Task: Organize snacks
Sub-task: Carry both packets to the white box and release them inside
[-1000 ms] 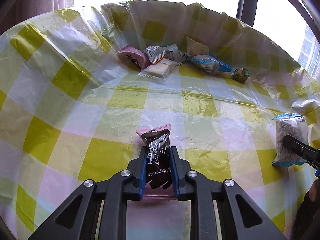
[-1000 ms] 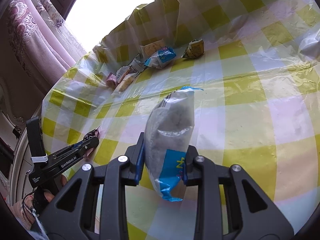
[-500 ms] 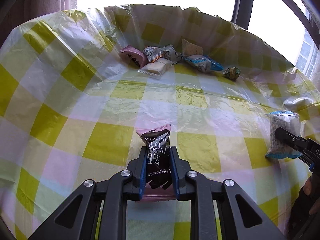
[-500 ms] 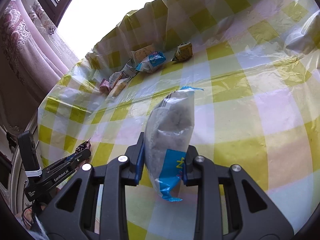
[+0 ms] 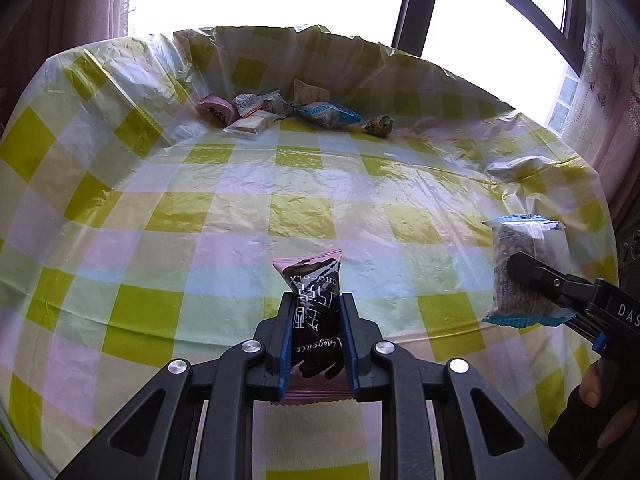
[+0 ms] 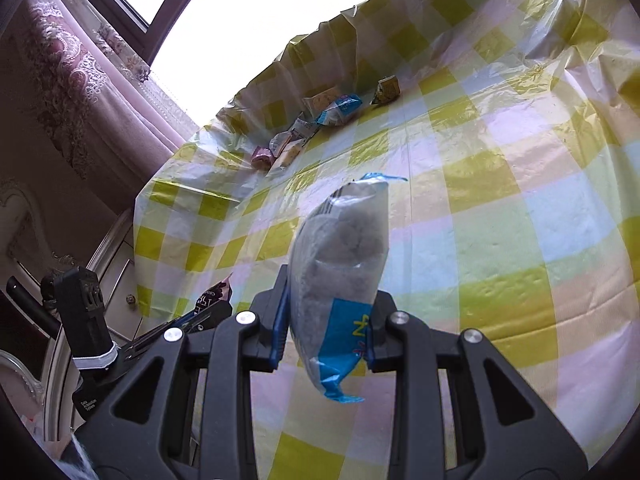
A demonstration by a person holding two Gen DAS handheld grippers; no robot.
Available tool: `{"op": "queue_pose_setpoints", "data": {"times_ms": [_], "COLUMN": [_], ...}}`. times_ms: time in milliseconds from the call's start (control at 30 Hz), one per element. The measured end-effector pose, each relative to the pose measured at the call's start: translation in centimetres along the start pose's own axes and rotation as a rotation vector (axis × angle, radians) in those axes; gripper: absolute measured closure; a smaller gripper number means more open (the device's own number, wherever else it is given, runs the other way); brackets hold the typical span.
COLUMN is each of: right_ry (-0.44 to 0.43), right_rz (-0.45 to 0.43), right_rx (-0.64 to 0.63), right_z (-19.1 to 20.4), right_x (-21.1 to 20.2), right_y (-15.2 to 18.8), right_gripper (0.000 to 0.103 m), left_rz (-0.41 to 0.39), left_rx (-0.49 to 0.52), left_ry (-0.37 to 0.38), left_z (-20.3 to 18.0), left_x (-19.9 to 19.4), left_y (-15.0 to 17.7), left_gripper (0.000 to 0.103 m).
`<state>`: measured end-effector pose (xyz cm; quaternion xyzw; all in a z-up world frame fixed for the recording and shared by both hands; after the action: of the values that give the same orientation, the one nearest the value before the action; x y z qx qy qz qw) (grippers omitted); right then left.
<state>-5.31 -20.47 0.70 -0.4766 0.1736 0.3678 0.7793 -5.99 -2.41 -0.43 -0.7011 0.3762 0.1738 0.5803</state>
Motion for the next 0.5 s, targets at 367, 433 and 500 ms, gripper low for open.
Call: {"op": "queue_pose_setpoints", "data": {"times_ms": [367, 433, 500], "right_ry": [0.008, 0.017, 0.024], "right_rz": [-0.017, -0.021, -0.026], "right_rx": [-0.059, -0.070, -0.081], "right_z": [2.4, 2.6, 2.7], "right_x": [-5.0, -6.1, -7.4], "right_y": [3.0, 3.5, 3.9], "right_gripper": [0.070, 0.070, 0.070], "left_rz": [-0.016, -0.022, -0.029], "left_rx": [0.044, 0.056, 0.078], "left_ry": [0.040, 0.042, 0.043], "left_z": [-2.6, -3.2, -4.0], "left_x": [-3.4, -4.2, -5.0], "left_y": [2.1, 2.4, 2.7], "left_gripper": [0.081, 0.081, 0.081]}}
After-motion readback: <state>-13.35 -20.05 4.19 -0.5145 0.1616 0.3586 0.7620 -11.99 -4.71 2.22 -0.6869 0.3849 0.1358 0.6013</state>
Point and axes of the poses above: each gripper's, at about its wrist camera, not at the fingertips, and x roughly the way its jaws point, z to its left, y to its underside, the point moved 6 cm from there along x, roughly the way its jaws point, and after that the axes turned 8 degrees about y, right-handed, at the moved point
